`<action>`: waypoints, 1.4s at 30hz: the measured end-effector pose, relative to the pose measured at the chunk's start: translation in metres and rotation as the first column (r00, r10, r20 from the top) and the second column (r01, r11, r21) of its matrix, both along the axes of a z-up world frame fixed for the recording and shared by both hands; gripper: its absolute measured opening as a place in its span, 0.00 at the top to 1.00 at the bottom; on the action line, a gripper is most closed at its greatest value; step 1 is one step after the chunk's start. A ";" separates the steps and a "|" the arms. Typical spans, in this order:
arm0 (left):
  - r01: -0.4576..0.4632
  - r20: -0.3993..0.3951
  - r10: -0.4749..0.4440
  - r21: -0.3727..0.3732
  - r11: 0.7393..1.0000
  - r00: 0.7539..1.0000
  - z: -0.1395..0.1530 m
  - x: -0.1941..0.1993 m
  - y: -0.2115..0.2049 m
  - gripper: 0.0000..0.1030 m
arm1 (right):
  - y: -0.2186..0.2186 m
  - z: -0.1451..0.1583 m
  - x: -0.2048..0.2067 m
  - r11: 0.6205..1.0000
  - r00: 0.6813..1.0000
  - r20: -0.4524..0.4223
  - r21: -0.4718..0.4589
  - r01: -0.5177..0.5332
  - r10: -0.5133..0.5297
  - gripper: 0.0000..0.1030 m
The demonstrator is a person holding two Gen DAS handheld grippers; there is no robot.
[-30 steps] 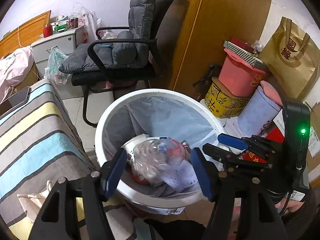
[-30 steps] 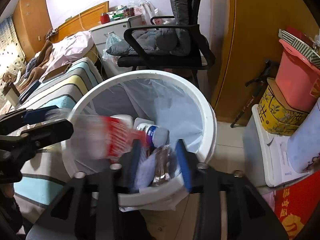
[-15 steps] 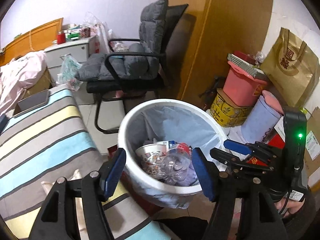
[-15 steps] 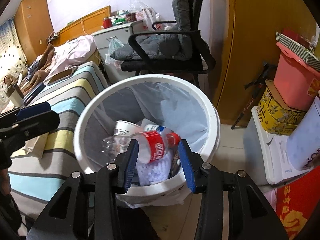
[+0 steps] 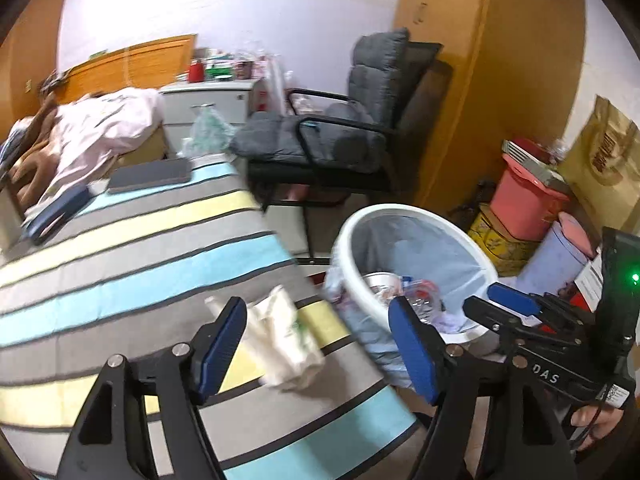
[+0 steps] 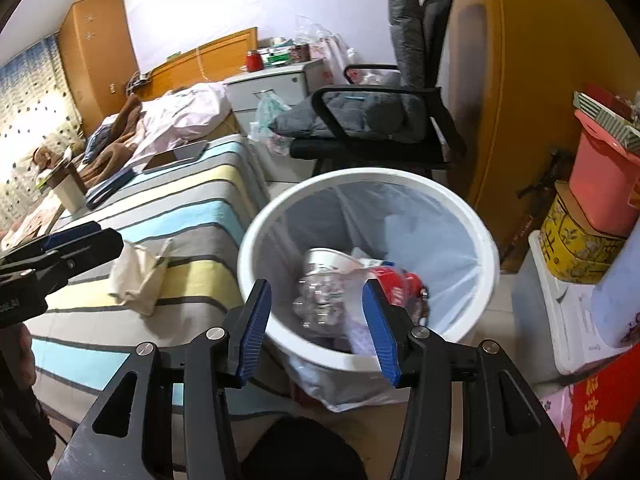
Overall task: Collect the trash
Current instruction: 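Move both open tools back to the white cloth bag on the bed, then close the left tool on the white cloth bag, then carry the white cloth bag over the bin with the left tool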
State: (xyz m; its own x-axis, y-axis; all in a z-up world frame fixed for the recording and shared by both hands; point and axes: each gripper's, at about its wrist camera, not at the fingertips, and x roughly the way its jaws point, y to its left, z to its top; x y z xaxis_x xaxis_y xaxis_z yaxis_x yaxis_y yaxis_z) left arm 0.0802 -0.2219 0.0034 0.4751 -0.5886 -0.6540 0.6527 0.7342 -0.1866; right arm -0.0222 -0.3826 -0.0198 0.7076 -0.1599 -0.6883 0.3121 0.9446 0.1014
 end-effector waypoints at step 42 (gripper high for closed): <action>-0.073 -0.142 0.077 0.034 0.997 0.987 -0.060 0.027 0.013 0.82 | 0.048 -0.021 0.023 0.997 0.997 -0.029 0.023 -0.075 0.076 0.48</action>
